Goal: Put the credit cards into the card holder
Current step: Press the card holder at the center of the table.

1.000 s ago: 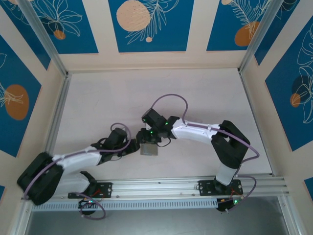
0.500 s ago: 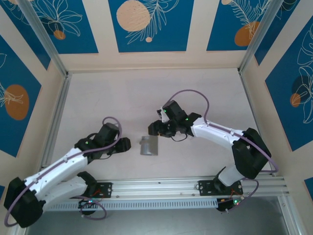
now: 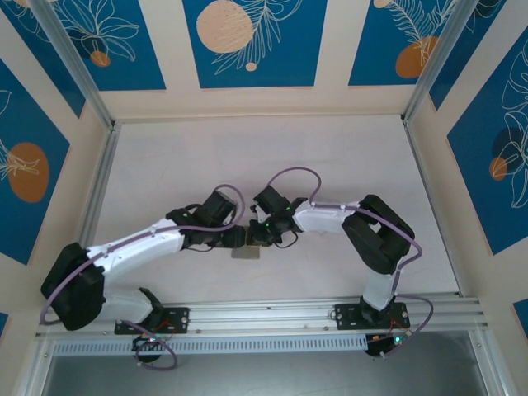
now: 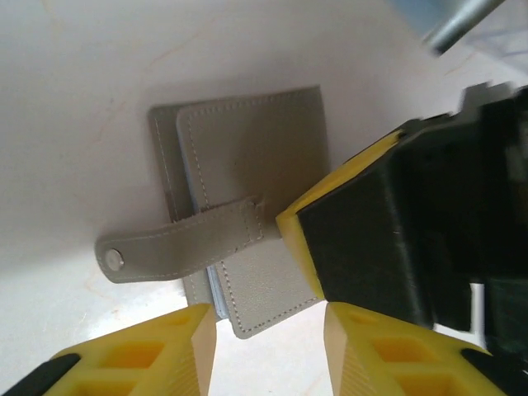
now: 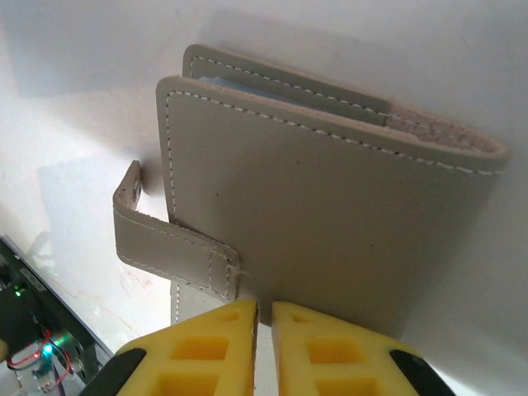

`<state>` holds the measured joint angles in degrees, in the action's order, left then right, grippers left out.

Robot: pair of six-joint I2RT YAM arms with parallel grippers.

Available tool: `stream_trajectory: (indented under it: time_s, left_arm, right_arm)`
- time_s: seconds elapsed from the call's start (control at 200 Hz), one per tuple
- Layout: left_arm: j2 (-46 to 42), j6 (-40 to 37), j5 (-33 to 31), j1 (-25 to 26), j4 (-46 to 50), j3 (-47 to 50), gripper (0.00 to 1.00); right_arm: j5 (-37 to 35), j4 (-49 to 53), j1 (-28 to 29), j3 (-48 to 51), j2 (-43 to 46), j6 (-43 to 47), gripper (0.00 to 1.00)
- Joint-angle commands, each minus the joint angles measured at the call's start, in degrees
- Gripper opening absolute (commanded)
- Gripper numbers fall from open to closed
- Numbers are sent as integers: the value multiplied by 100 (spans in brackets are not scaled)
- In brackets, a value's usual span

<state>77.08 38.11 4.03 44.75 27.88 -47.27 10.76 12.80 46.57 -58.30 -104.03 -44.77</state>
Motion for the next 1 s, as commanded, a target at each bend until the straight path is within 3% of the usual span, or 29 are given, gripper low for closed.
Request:
stream_trajectory:
  time_s: [0.0,0.145,0.455,0.59,0.9,0.995]
  left_arm:
    - [371,-199,-93,22,-4,-77,35]
    - [670,-132,-269,-179,-220,185,28]
    - [1325,-306,-256,-415,-788,679,25]
    - [1458,-264,-175,-420,-982,854,24]
    - [1599,-240,-11,-421,-1243,1002,22]
    - [1180,-161,243,-415,-1239,1087,21]
  right_arm:
    - [-219,256,26,-13,-173,-15,18]
    - [-263,430,-11,25,10,64,21]
    - [48,456,-276,365,864,241,49]
    - [-228,562,-430,531,1012,294,59]
    - [204,-205,-467,566,284,59,65]
    - [140,-242,-455,548,170,-3,65]
